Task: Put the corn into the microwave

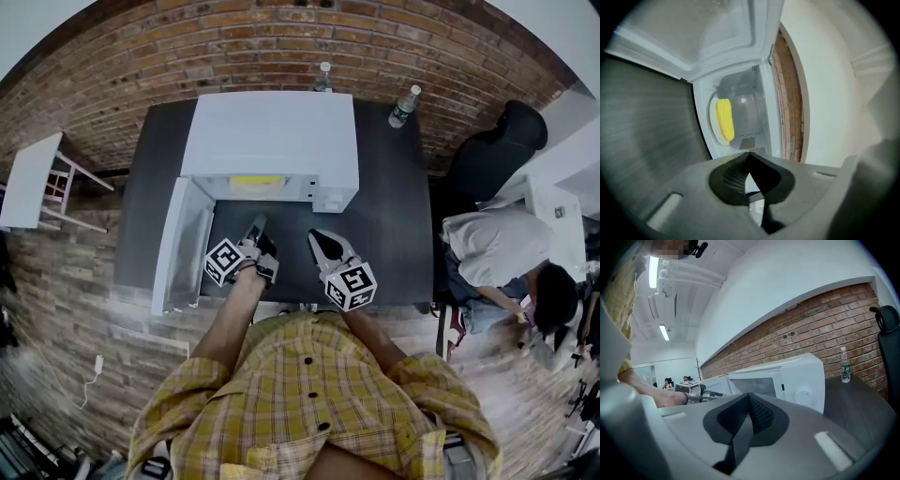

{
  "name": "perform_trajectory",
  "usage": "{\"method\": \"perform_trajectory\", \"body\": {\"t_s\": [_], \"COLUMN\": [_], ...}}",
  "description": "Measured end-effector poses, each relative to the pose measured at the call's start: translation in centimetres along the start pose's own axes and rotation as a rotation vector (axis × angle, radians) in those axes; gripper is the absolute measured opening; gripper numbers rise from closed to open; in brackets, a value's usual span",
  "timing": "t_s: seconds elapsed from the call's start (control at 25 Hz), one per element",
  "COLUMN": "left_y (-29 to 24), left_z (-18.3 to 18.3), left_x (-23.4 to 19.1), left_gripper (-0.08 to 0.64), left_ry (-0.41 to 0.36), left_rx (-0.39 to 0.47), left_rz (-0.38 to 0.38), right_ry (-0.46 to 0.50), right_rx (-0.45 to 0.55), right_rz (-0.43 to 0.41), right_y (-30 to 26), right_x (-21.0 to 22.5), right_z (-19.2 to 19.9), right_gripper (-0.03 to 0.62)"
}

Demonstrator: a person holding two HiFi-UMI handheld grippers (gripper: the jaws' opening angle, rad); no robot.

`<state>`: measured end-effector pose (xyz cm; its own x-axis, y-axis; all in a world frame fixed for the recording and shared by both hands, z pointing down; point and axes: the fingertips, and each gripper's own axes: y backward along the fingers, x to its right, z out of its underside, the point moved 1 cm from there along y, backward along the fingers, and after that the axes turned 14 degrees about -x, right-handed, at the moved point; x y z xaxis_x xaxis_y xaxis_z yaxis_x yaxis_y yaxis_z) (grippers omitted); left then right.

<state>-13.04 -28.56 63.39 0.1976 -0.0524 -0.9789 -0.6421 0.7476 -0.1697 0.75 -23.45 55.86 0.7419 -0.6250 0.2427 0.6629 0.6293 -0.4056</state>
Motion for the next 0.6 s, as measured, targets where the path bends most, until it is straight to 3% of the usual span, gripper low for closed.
{"method": "perform_trajectory", "body": {"t_s": [0.24,0.6], "left_y": [2.1,4.4], "left_z": [2.0,5.5], "left_x": [2.3,5.3], "left_gripper": [0.000,0.000], "left_ry": [-0.237,-0.714], "left_rx": [-0.052,-0.109], "left_rz": [-0.034,-0.218], "right_ry": [0.009,-0.007], "right_rx": [0.015,0.025], "right_rz": [-0.006,-0.001], "right_y": [0.8,2.1], "right_x": [-1.2,-1.7], "right_z": [-0.1,0.3], "right_gripper": [0.003,0.003]}}
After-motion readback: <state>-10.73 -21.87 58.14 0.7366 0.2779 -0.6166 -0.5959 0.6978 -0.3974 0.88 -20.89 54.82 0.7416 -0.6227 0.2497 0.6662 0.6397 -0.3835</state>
